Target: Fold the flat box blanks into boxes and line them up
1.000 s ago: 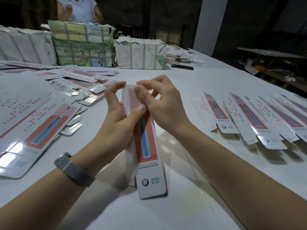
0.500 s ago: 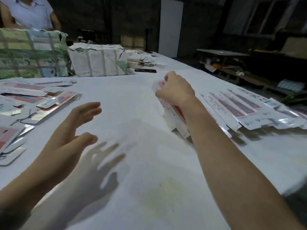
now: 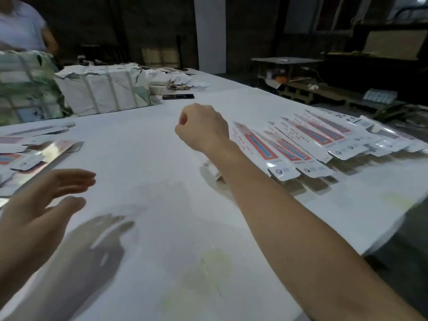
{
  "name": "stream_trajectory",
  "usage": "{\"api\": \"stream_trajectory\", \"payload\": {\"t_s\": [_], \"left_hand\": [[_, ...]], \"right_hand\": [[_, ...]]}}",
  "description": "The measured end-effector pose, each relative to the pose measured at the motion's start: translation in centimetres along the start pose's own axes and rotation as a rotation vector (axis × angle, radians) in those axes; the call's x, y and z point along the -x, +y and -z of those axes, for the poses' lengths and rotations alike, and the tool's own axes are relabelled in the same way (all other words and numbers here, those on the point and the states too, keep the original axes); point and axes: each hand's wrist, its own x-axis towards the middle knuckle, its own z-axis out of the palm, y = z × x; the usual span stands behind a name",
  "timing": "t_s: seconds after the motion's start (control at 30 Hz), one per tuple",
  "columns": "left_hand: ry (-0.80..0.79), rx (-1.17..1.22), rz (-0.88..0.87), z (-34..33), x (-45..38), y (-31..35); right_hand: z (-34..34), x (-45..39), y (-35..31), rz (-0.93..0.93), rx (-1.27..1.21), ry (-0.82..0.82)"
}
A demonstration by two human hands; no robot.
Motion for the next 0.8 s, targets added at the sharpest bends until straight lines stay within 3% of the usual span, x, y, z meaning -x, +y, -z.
{"api": "stream_trajectory", "payload": {"t_s": [0.07,0.13,0.17,0.23,0.3,0.37,0.5,0.8], "left_hand": [[0.074,-0.135,-0.035,0.9,0.6,0.6],[0.040,-0.524,0.045,2.4,0.4,0.2],[-0.038,-0.778,0.147,3.4,0.3,-0.4],[-0.131,-1.038,0.435,5.6,0.2,-1.6],[-0.112,-1.045,0.600,7.5,0.2,-2.5],[-0.076,-1.052,0.624,8.7,0.6,-2.5],[-0.062,-1.170,0.520,9.0,1.0,-2.7],[0.054,-1.144,0.382,9.0,0.9,-2.6]], "right_hand": [[-1.0,2.0,-3.5,0.094,-0.143,-0.103],[-2.1,4.3,-6.4,0.195,-0.244,-0.208],[-2.5,5.5,-7.5,0.242,-0.285,-0.255],[-3.4,7.5,-9.3,0.324,-0.360,-0.329],[-4.1,9.1,-10.6,0.386,-0.405,-0.391],[-4.8,10.2,-11.3,0.426,-0.435,-0.423],[-5.6,11.0,-11.7,0.451,-0.464,-0.413],[-5.9,10.9,-11.5,0.427,-0.515,-0.366]]}}
